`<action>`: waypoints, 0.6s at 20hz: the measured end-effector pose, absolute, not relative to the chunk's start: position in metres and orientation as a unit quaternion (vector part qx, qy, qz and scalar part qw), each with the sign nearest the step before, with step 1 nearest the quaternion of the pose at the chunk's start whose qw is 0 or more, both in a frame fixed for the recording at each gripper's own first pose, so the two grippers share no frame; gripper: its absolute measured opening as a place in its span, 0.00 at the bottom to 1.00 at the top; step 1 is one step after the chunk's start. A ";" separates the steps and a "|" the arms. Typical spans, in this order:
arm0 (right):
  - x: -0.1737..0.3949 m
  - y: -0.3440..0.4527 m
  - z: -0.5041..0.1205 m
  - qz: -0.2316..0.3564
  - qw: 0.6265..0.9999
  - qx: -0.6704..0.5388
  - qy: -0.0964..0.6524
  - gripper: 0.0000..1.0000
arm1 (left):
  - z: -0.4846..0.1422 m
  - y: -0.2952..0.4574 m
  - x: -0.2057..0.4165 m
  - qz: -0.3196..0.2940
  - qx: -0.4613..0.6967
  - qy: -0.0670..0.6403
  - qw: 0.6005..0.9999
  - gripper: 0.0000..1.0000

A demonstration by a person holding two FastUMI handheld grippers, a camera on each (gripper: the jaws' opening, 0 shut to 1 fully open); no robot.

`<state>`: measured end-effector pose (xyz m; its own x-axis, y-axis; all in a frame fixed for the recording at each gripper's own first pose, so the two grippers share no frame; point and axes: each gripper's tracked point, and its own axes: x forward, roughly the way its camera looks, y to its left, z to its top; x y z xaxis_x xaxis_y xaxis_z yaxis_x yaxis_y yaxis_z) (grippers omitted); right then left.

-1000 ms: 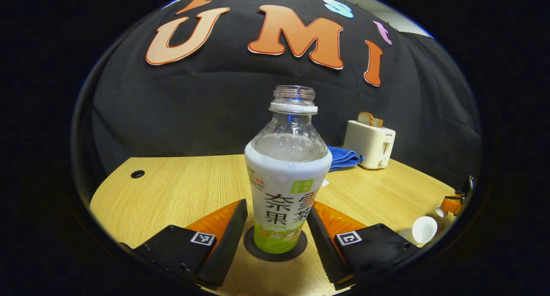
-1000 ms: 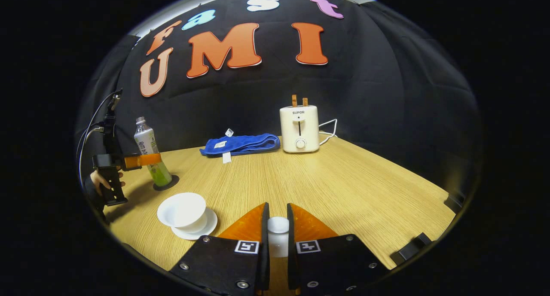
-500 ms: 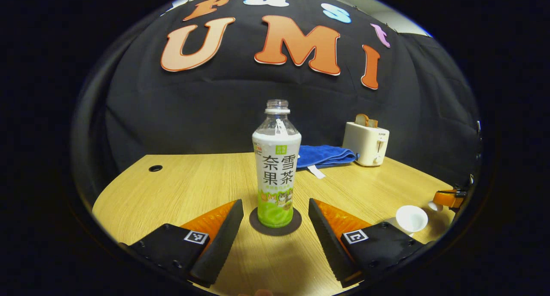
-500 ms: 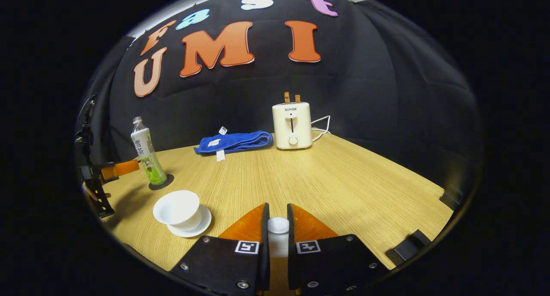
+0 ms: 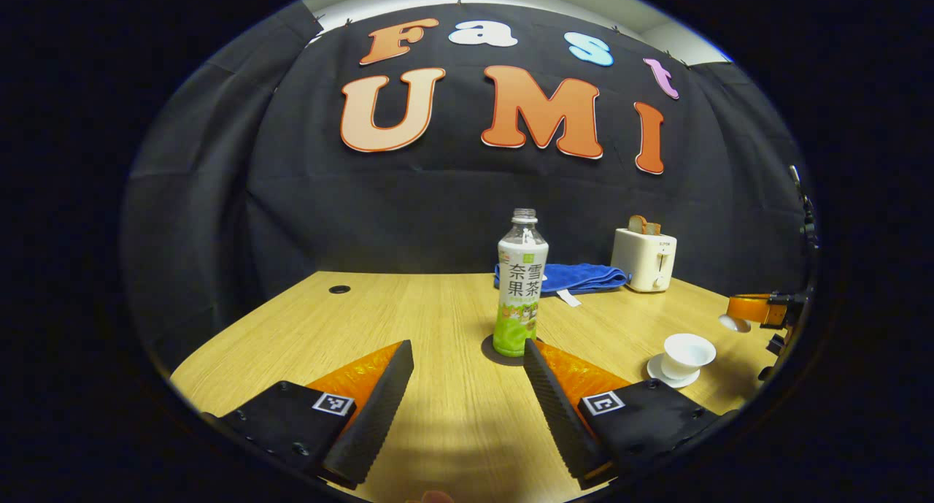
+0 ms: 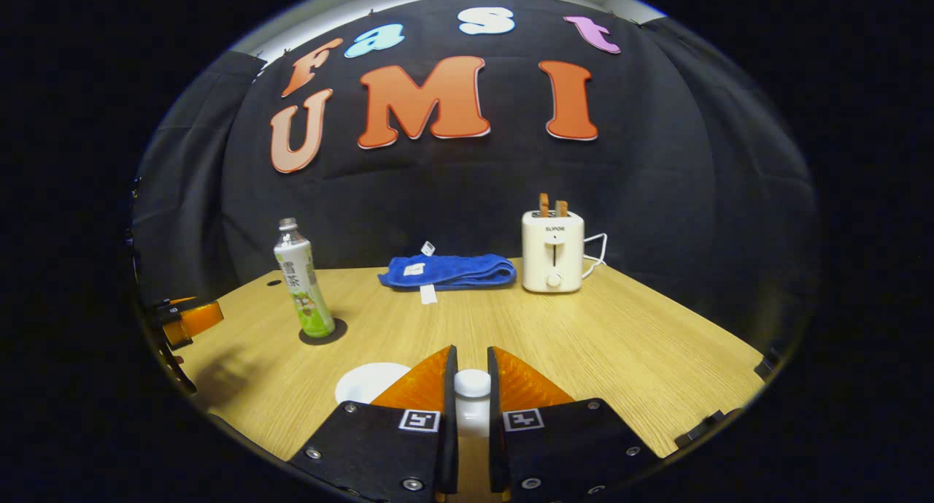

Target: Open the teacup lid with one hand, grasp the water bottle and pour water into the teacup with the other hand; after pouring, place the water bottle on the coaster and then close the teacup lid.

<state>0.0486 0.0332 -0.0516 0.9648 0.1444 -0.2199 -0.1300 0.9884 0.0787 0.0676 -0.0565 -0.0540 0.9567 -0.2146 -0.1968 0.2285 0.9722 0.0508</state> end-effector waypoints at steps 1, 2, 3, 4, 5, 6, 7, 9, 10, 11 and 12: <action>0.051 0.044 -0.048 0.079 0.991 0.028 0.108 0.17 | -0.053 -0.047 0.064 -0.101 0.044 0.091 0.990 0.98; 0.054 0.054 -0.047 0.090 0.990 0.025 0.107 0.17 | -0.053 -0.040 0.061 -0.092 0.050 0.090 0.990 0.98; 0.056 0.065 -0.048 0.101 0.989 0.024 0.108 0.17 | -0.053 -0.035 0.057 -0.088 0.052 0.090 0.991 0.97; 0.056 0.076 -0.050 0.112 0.987 0.023 0.110 0.17 | -0.052 -0.033 0.054 -0.086 0.051 0.088 0.991 0.98; 0.057 0.084 -0.052 0.120 0.986 0.020 0.113 0.17 | -0.048 -0.030 0.051 -0.086 0.048 0.085 0.992 0.98; 0.059 0.090 -0.057 0.127 0.985 0.017 0.117 0.17 | -0.043 -0.029 0.048 -0.087 0.047 0.077 0.992 0.98; 0.059 0.096 -0.062 0.133 0.983 0.015 0.123 0.17 | -0.040 -0.027 0.048 -0.084 0.050 0.069 0.993 0.98; 0.060 0.103 -0.069 0.140 0.981 0.014 0.133 0.17 | -0.035 -0.020 0.047 -0.077 0.058 0.059 0.994 0.98; 0.060 0.103 -0.071 0.141 0.981 0.013 0.136 0.17 | -0.034 -0.018 0.045 -0.076 0.058 0.057 0.994 0.96; 0.060 0.105 -0.073 0.142 0.980 0.012 0.138 0.17 | -0.032 -0.018 0.044 -0.076 0.055 0.055 0.994 0.98; 0.061 0.105 -0.075 0.142 0.980 0.010 0.140 0.17 | -0.032 -0.018 0.044 -0.078 0.052 0.055 0.994 0.98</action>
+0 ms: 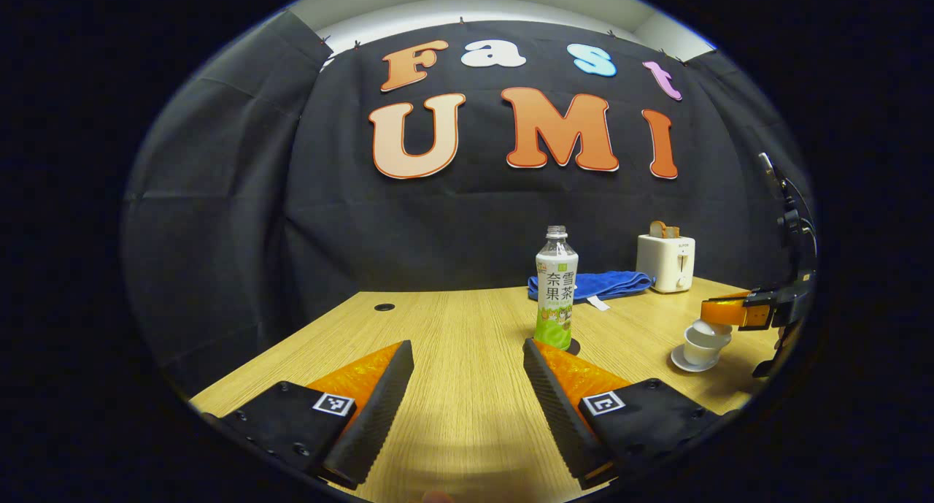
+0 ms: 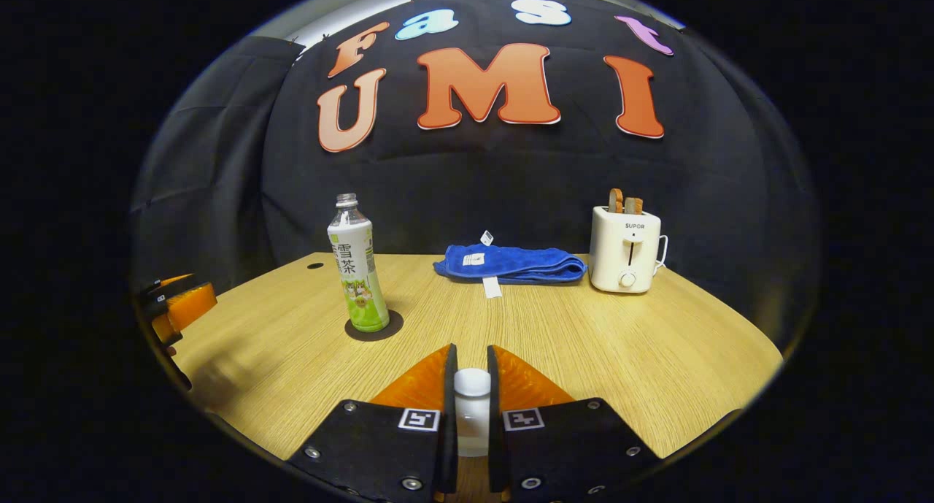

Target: Open the teacup lid with one hand, grasp the water bottle and pour water into the teacup with the other hand; after pouring, place the water bottle on the coaster and then close the teacup lid.

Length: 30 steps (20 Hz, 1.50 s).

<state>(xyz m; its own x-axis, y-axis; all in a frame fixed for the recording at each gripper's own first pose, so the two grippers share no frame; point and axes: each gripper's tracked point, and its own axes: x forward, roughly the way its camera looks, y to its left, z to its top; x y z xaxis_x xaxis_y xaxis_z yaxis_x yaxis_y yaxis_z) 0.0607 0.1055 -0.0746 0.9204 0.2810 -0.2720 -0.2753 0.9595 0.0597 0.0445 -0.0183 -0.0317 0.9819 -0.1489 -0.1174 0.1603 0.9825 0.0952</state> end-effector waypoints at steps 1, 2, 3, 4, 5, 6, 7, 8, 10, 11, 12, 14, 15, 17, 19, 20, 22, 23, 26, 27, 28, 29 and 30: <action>0.061 0.105 -0.077 0.142 0.980 0.008 0.143 0.17 | -0.030 -0.018 0.044 -0.078 0.050 0.053 0.994 0.98; 0.062 0.106 -0.078 0.142 0.979 0.006 0.144 0.17 | -0.031 -0.020 0.045 -0.080 0.048 0.052 0.994 0.98; 0.061 0.106 -0.080 0.143 0.979 0.006 0.147 0.17 | -0.031 -0.019 0.044 -0.079 0.046 0.051 0.994 0.98; 0.061 0.106 -0.082 0.145 0.978 0.006 0.149 0.17 | -0.031 -0.020 0.045 -0.081 0.045 0.053 0.994 0.96; 0.062 0.106 -0.084 0.144 0.978 0.003 0.149 0.17 | -0.032 -0.020 0.044 -0.081 0.045 0.054 0.994 0.96; 0.063 0.104 -0.086 0.143 0.978 -0.001 0.150 0.18 | -0.033 -0.020 0.045 -0.082 0.045 0.055 0.994 0.98; 0.063 0.105 -0.087 0.142 0.979 -0.003 0.149 0.18 | -0.032 -0.021 0.044 -0.082 0.046 0.055 0.994 0.98; 0.062 0.105 -0.088 0.143 0.978 -0.004 0.150 0.18 | -0.033 -0.021 0.045 -0.082 0.046 0.056 0.994 0.96; 0.061 0.106 -0.089 0.145 0.978 -0.003 0.152 0.20 | -0.036 -0.022 0.045 -0.083 0.047 0.060 0.994 0.98; 0.061 0.105 -0.090 0.146 0.977 -0.003 0.154 0.21 | -0.036 -0.023 0.045 -0.084 0.047 0.061 0.994 0.98; 0.061 0.106 -0.091 0.147 0.977 -0.002 0.155 0.23 | -0.036 -0.024 0.045 -0.085 0.046 0.061 0.993 0.98; 0.059 0.106 -0.091 0.149 0.976 0.000 0.157 0.26 | -0.036 -0.026 0.045 -0.086 0.046 0.061 0.993 0.98; 0.059 0.105 -0.091 0.148 0.976 -0.001 0.157 0.26 | -0.035 -0.025 0.044 -0.086 0.047 0.061 0.993 0.98; 0.056 0.102 -0.086 0.146 0.977 -0.003 0.152 0.28 | -0.033 -0.025 0.043 -0.086 0.050 0.058 0.993 0.98; 0.055 0.099 -0.080 0.142 0.979 0.000 0.143 0.36 | -0.031 -0.026 0.042 -0.085 0.050 0.057 0.994 0.98; 0.053 0.097 -0.076 0.140 0.980 0.003 0.141 0.39 | -0.031 -0.026 0.042 -0.085 0.049 0.056 0.994 0.98; 0.049 0.091 -0.067 0.138 0.981 0.011 0.135 0.58 | -0.029 -0.027 0.041 -0.085 0.049 0.055 0.994 0.98; 0.046 0.087 -0.061 0.134 0.982 0.014 0.129 0.62 | -0.029 -0.027 0.040 -0.085 0.049 0.054 0.994 0.98; 0.038 0.067 -0.043 0.114 0.988 0.004 0.108 0.72 | -0.028 -0.026 0.041 -0.083 0.049 0.054 0.994 0.98; 0.038 0.056 -0.038 0.102 0.990 -0.005 0.100 0.77 | -0.027 -0.027 0.042 -0.083 0.048 0.054 0.994 0.98; 0.036 0.045 -0.034 0.088 0.991 -0.014 0.095 0.79 | -0.026 -0.027 0.042 -0.083 0.048 0.055 0.994 0.98; 0.034 0.034 -0.030 0.077 0.993 -0.020 0.092 0.81 | -0.026 -0.025 0.042 -0.081 0.049 0.055 0.994 0.98; 0.030 0.026 -0.026 0.069 0.994 -0.020 0.087 0.86 | -0.023 -0.023 0.042 -0.079 0.052 0.053 0.994 0.98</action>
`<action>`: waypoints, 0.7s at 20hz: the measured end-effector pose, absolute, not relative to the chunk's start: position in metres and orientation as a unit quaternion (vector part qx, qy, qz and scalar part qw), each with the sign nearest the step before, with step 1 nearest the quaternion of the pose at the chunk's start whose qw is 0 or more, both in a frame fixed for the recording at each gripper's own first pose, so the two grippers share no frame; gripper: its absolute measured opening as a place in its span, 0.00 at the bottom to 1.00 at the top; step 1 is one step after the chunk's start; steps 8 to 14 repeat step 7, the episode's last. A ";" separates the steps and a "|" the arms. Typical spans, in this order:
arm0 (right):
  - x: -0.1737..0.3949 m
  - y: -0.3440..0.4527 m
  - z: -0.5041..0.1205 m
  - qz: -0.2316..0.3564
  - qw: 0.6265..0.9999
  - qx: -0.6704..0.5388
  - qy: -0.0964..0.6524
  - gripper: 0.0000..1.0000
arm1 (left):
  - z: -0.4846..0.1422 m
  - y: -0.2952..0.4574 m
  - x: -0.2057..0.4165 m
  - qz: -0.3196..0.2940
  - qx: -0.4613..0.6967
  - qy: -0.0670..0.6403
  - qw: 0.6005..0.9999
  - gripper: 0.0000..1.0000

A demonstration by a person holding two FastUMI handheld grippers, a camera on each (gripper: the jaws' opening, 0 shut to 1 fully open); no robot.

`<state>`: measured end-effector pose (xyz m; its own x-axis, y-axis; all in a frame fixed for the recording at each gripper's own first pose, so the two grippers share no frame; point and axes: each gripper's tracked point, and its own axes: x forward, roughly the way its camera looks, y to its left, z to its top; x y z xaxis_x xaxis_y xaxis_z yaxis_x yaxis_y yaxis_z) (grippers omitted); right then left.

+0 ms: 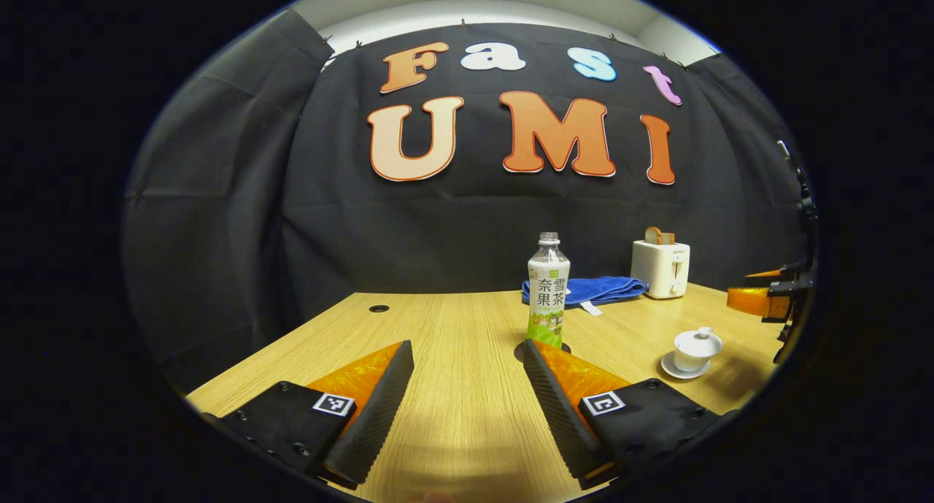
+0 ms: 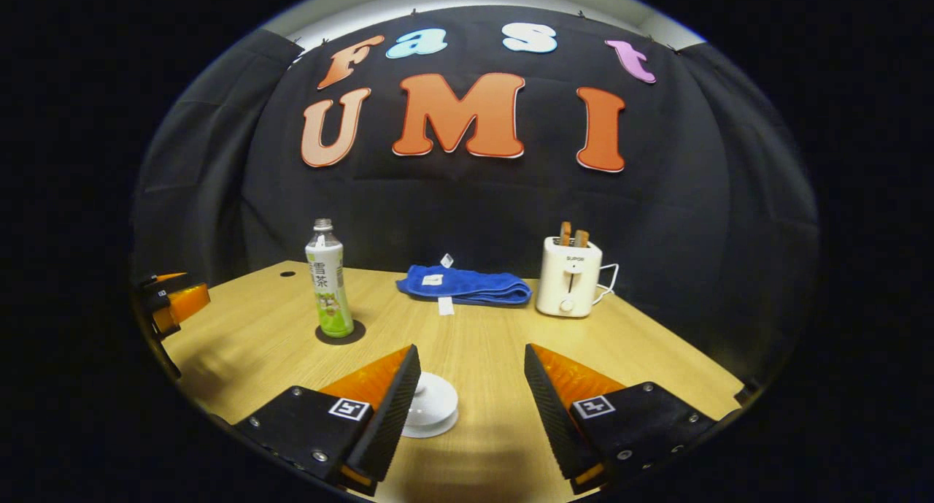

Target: Open the teacup lid with one hand, grasp the water bottle and pour water into the teacup with the other hand; after pouring, place the water bottle on the coaster and then close the teacup lid.

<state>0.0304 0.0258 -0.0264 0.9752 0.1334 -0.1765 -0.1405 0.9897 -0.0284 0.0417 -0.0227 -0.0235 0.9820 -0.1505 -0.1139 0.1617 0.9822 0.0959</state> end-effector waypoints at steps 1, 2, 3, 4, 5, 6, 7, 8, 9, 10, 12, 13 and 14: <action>0.027 0.018 -0.021 0.059 0.995 -0.019 0.080 0.88 | -0.021 -0.022 0.041 -0.076 0.055 0.050 0.994 0.98; 0.024 0.010 -0.017 0.051 0.996 -0.018 0.072 0.94 | -0.018 -0.020 0.041 -0.075 0.055 0.048 0.995 0.98; 0.021 0.005 -0.015 0.046 0.996 -0.018 0.068 0.97 | -0.016 -0.019 0.041 -0.073 0.053 0.047 0.995 0.96; 0.018 0.000 -0.015 0.042 0.997 -0.019 0.067 0.97 | -0.014 -0.019 0.040 -0.073 0.049 0.046 0.995 0.98; 0.015 -0.003 -0.014 0.039 0.997 -0.020 0.066 0.97 | -0.012 -0.018 0.040 -0.070 0.045 0.045 0.995 0.98; 0.013 -0.007 -0.013 0.035 0.997 -0.021 0.063 0.97 | -0.010 -0.015 0.040 -0.066 0.043 0.041 0.996 0.98; 0.011 -0.010 -0.012 0.032 0.997 -0.021 0.060 0.97 | -0.008 -0.014 0.038 -0.067 0.043 0.038 0.996 0.98; 0.011 -0.010 -0.012 0.032 0.997 -0.021 0.060 0.97 | -0.008 -0.014 0.038 -0.067 0.043 0.038 0.996 0.98; 0.011 -0.010 -0.012 0.032 0.997 -0.021 0.060 0.97 | -0.008 -0.014 0.038 -0.067 0.043 0.038 0.996 0.98; 0.011 -0.010 -0.012 0.032 0.997 -0.021 0.060 0.97 | -0.008 -0.014 0.038 -0.067 0.043 0.038 0.996 0.98; 0.011 -0.010 -0.012 0.032 0.997 -0.021 0.060 0.97 | -0.008 -0.014 0.038 -0.067 0.043 0.038 0.996 0.98; 0.011 -0.010 -0.012 0.032 0.997 -0.021 0.060 0.97 | -0.008 -0.014 0.038 -0.067 0.043 0.038 0.996 0.98; 0.011 -0.010 -0.012 0.032 0.997 -0.021 0.060 0.97 | -0.008 -0.014 0.038 -0.067 0.043 0.038 0.996 0.98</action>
